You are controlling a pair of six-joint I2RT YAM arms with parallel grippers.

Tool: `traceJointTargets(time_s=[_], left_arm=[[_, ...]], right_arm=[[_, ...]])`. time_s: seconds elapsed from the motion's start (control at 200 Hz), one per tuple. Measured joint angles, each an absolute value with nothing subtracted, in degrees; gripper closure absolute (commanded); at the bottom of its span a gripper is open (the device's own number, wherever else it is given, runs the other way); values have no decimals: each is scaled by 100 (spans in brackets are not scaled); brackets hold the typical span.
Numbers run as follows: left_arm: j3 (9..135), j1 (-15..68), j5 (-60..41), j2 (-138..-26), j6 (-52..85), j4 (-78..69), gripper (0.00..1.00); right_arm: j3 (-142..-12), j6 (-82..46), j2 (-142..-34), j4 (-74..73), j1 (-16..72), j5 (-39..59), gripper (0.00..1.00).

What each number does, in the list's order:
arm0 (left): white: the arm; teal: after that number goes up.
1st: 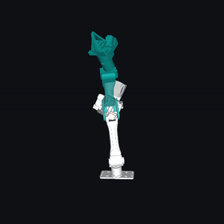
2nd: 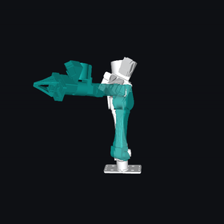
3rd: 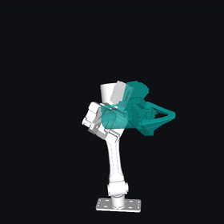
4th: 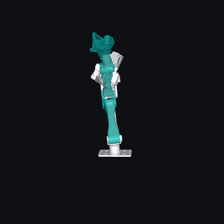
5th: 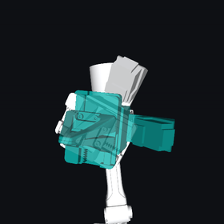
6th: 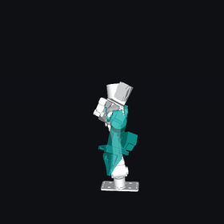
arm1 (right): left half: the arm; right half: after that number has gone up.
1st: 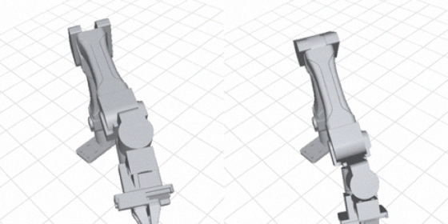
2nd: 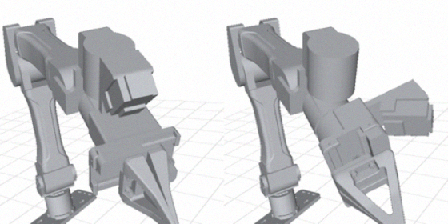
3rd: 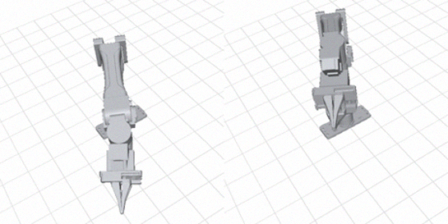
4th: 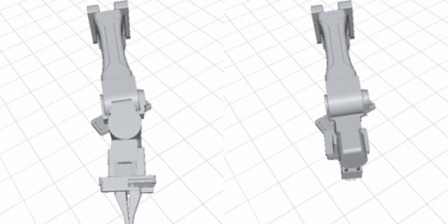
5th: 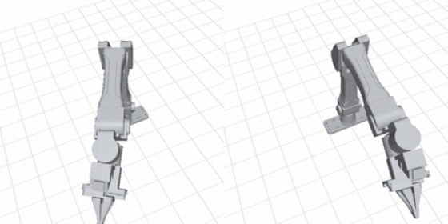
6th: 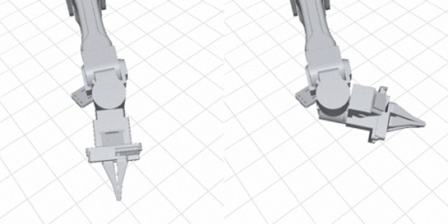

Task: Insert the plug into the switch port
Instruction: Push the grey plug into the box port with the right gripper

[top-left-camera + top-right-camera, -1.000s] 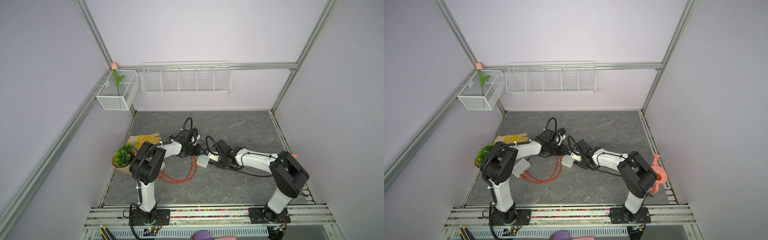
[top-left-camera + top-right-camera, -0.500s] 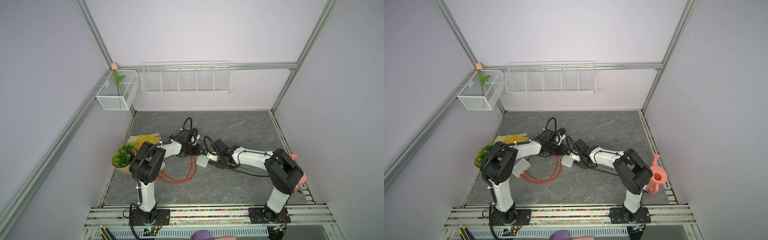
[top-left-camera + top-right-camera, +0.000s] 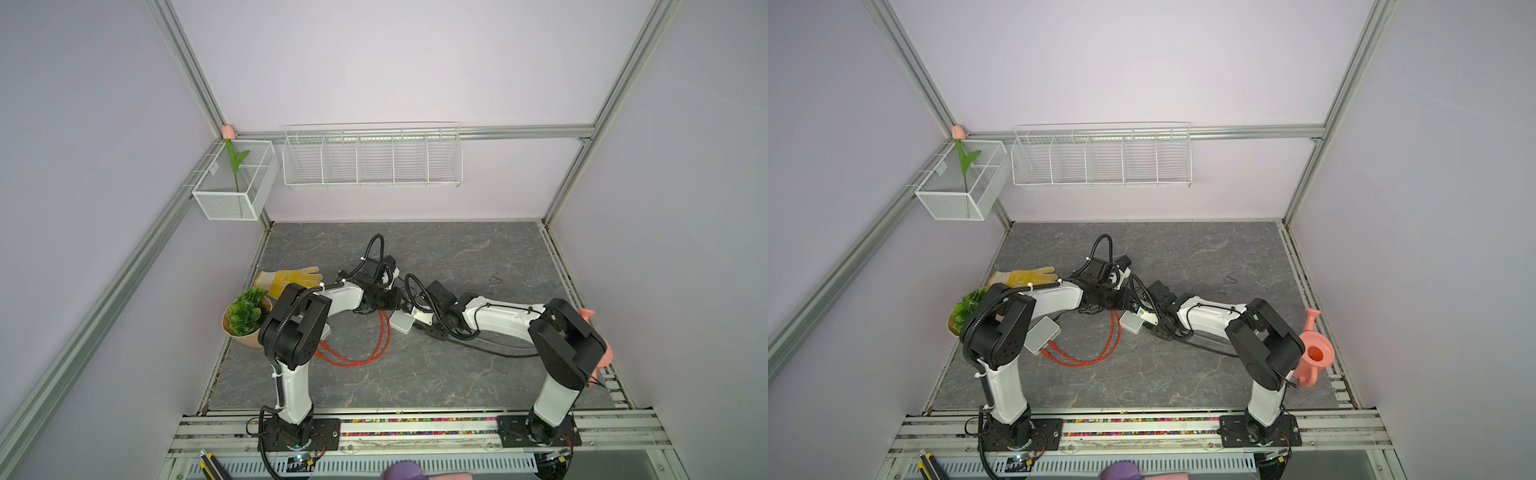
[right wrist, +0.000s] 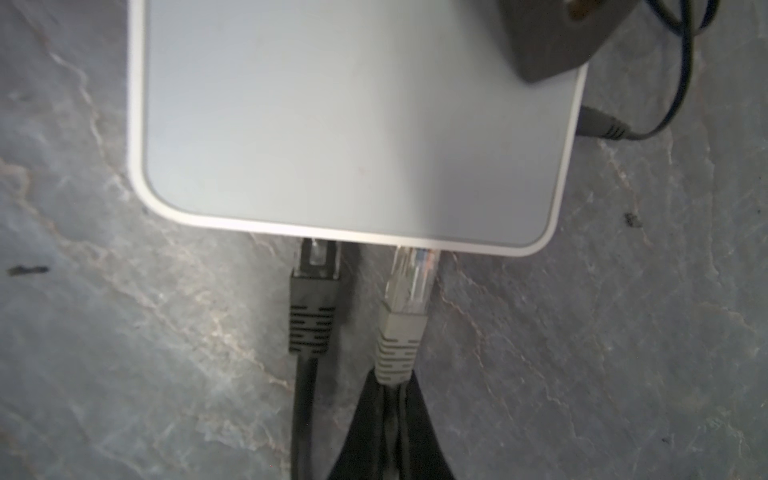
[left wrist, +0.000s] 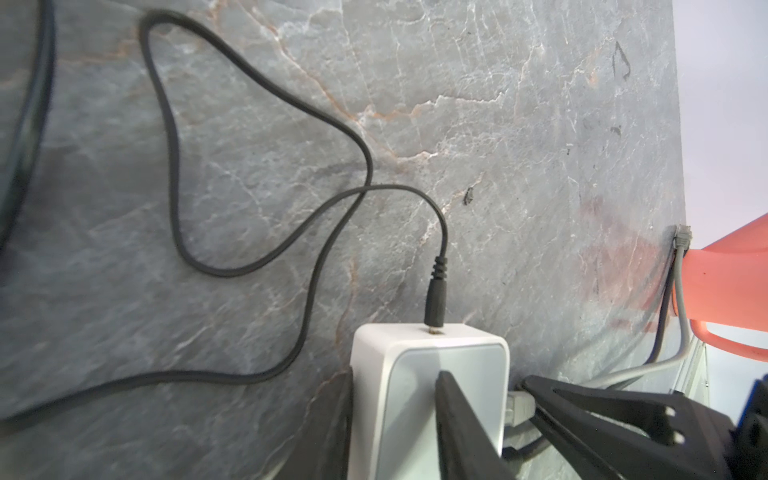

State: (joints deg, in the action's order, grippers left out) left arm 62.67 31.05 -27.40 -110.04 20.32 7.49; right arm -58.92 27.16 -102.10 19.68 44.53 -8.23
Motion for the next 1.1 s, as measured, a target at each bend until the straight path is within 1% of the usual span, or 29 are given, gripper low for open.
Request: traceJointTargets(time_s=[0.415, 1.1], left_arm=[[6160, 3192, -2613, -10973, 2093, 513, 66], [5806, 3306, -2329, -10857, 2228, -104, 67]], right_arm=[[-6001, 2276, -10280, 1957, 4550, -1201, 93], [-6007, 1702, -10331, 1894, 4580, -1125, 93]])
